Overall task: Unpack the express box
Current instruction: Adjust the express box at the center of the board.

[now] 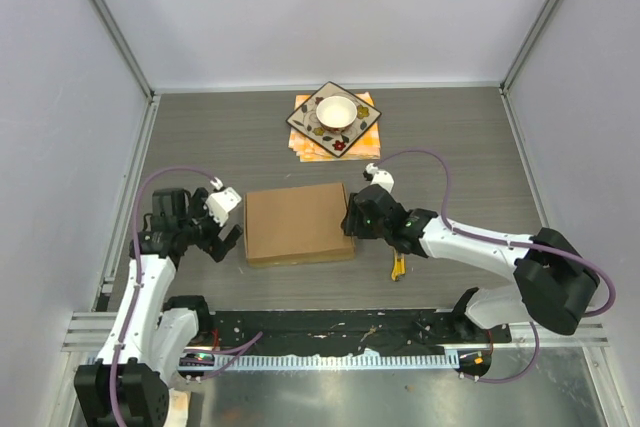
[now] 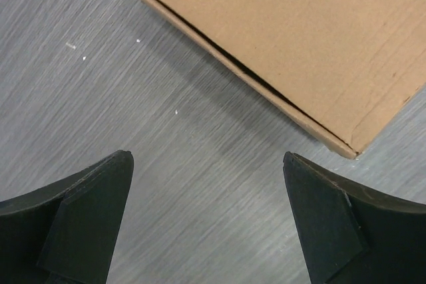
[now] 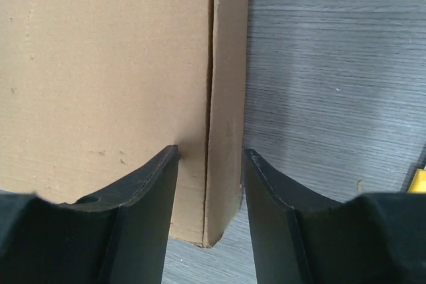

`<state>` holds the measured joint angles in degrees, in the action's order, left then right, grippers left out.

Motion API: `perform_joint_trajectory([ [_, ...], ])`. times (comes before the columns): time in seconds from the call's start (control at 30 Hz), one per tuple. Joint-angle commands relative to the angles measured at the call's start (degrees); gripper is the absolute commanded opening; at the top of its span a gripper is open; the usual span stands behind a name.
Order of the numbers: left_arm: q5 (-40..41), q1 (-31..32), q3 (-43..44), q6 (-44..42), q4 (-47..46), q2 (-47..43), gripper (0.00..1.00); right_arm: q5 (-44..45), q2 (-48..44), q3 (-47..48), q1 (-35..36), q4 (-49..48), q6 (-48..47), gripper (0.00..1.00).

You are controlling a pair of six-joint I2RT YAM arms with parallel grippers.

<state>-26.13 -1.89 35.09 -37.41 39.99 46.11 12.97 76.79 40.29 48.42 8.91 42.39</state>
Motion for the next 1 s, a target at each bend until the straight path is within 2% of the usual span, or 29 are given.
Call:
perform_joint_trajectory([
  [0.0,-3.83,0.22,-4.58,-6.97,-10.19,-2.86,1.00,2.50,0.72,1.02,0.18,-4.24,-0.38,0.49],
  [0.07,-5.94,0.31,-5.20,-6.72,-11.59,-3.04,1.00,2.06,1.51,0.31,0.18,-5.04,-0.12,0.47],
  [0.17,-7.35,0.57,-4.77,-4.61,-12.21,-0.41,1.00,1.01,2.57,-0.83,0.62,-6.79,0.85,0.37],
  [0.2,-7.53,0.57,-4.68,-4.34,-12.13,0.29,1.00,0.83,2.74,-1.35,0.71,-7.41,1.11,0.30],
  [0.3,-9.28,0.75,-5.38,-4.51,-11.86,1.53,1.00,0.74,3.36,-1.97,1.76,-7.76,2.08,0.16],
  [0.47,-9.82,1.27,-7.93,-6.01,-12.48,-1.10,1.00,2.32,1.43,-3.29,3.87,-7.41,4.10,0.01],
  [0.67,-10.08,1.19,-5.83,-6.98,-7.92,-1.46,0.97,2.94,-3.40,-3.64,5.01,-2.85,8.40,0.01],
  [0.87,-13.94,1.19,2.08,-1.71,-2.73,-3.30,0.93,3.81,-11.73,-1.36,7.30,6.02,11.13,0.01],
  [0.97,-16.49,1.10,6.11,-3.97,2.43,-3.31,0.90,3.73,-15.52,-0.57,7.47,10.33,12.45,0.01],
])
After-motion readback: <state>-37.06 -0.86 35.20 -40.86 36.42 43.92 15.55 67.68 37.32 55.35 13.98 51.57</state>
